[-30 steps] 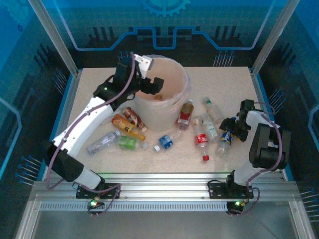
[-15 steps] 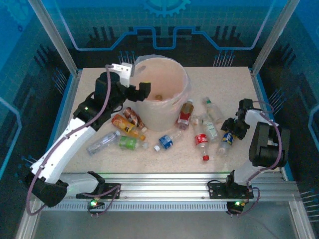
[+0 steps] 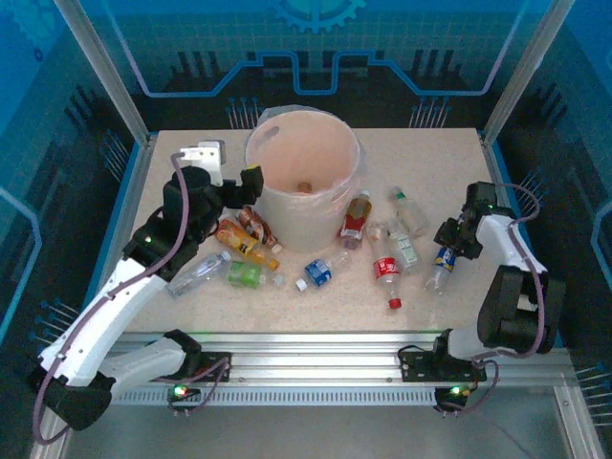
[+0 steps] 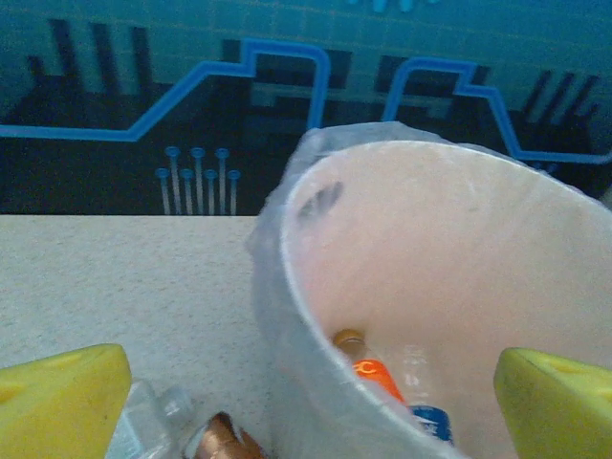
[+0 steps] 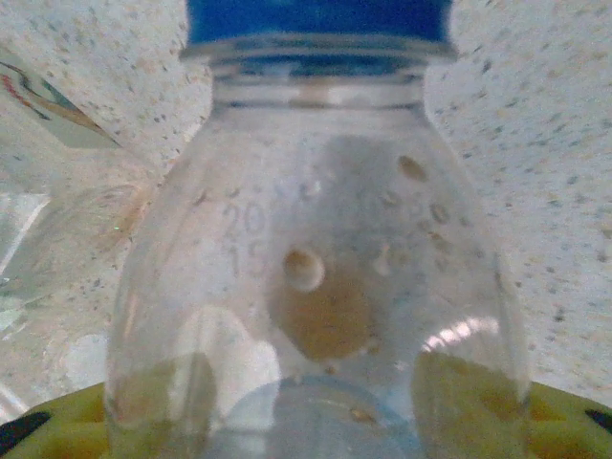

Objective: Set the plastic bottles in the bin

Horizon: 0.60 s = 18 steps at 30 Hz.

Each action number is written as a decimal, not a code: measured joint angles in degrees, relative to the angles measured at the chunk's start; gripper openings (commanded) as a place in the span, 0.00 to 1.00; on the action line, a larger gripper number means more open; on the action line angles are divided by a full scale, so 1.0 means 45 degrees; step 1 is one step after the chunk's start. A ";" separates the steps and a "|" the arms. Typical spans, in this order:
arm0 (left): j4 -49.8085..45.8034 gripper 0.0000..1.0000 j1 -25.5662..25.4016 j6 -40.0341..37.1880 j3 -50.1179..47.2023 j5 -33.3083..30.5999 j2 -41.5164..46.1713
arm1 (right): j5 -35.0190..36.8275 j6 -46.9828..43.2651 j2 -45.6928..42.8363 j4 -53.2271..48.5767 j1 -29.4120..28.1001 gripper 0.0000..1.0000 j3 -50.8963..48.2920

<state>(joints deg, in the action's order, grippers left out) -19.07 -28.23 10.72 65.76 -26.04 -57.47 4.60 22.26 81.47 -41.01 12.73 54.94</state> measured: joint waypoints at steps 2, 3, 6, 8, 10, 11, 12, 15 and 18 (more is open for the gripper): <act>0.0015 0.99 0.0000 0.0243 -0.0321 -0.0661 0.0345 | 0.0427 0.0005 -0.0719 -0.0350 -0.0384 0.41 0.0209; 0.0015 0.99 0.0000 0.0359 -0.0510 -0.1073 0.0568 | 0.0656 0.0010 -0.1088 -0.0529 -0.0651 0.41 0.0355; -0.0039 0.99 0.0005 0.0792 -0.0957 -0.2249 0.1166 | 0.1345 0.0044 -0.2152 -0.1078 -0.1564 0.39 0.1098; -0.0078 0.99 0.0058 0.1049 -0.1205 -0.2929 0.1515 | 0.1787 0.0044 -0.2773 -0.1379 -0.2157 0.38 0.1739; -0.0146 0.99 0.0189 0.1355 -0.1525 -0.3555 0.1899 | 0.2234 0.0039 -0.3342 -0.1647 -0.2788 0.37 0.2511; -0.0204 0.99 0.0248 0.1457 -0.1642 -0.3730 0.2011 | 0.2433 0.0039 -0.3565 -0.1729 -0.3113 0.36 0.2900; -0.0325 0.99 0.0330 0.1608 -0.1768 -0.3925 0.2123 | 0.2642 0.0039 -0.3750 -0.1792 -0.3468 0.36 0.3288; -0.0641 0.99 0.0544 0.1948 -0.2030 -0.4255 0.2205 | 0.3186 -0.0063 -0.4027 -0.1938 -0.4561 0.35 0.4498; -0.0908 0.99 0.0665 0.2249 -0.2307 -0.4396 0.2171 | 0.3716 -0.0369 -0.4022 -0.1753 -0.5926 0.35 0.5741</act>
<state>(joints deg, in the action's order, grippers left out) -23.16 -25.23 20.84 55.37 -45.82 -47.70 21.32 20.60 63.37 -48.90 -13.93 80.77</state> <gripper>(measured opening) 0.989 0.506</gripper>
